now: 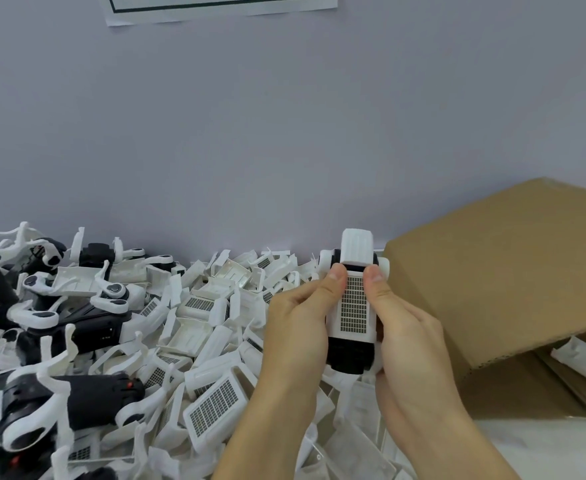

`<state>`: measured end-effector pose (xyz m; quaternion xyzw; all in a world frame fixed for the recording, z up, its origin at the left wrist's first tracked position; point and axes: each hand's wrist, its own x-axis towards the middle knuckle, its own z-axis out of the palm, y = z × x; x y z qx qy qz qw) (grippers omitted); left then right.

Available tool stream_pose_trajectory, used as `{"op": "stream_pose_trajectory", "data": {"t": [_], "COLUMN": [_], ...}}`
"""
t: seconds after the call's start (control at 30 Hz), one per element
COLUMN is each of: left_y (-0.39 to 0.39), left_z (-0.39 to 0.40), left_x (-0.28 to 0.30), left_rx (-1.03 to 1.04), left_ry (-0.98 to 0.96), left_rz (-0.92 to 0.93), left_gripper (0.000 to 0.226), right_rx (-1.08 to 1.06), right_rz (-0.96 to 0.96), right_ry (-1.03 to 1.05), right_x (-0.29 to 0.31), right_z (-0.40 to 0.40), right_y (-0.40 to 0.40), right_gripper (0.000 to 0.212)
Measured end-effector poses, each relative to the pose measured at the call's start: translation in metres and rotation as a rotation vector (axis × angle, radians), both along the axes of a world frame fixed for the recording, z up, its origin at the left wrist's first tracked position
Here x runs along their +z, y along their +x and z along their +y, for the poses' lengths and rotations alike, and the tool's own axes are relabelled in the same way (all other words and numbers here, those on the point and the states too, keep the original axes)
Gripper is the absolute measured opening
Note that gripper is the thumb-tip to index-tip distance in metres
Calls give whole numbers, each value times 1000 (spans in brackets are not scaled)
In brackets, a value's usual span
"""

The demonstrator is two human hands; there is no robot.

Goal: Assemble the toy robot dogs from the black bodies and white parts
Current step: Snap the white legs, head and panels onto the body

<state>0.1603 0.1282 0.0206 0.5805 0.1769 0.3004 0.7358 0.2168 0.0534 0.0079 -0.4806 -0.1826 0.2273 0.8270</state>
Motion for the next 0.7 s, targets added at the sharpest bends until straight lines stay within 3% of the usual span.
{"op": "stream_pose_trajectory", "data": {"t": [0.17,0.47,0.6,0.7], "left_y": [1,4,0,1], "left_z": [1,1,7,7], "left_x": [-3,-4,-4,-9], "left_rx": [35,24,-77,-40], "left_ry": [-6,37,44,127], "left_rz": [1,12,0,11], "left_gripper": [35,46,38,25], "right_rx": [-10,34,42,25], "right_rz": [20,-116,-154,-172], "right_ry": [-2,-66,-100,-117], "right_x": [-4,-3,-5,-5], "right_z": [1,-3,-6,-7], "right_y": [0,9,15,16], "right_gripper": [36,40,42,43]}}
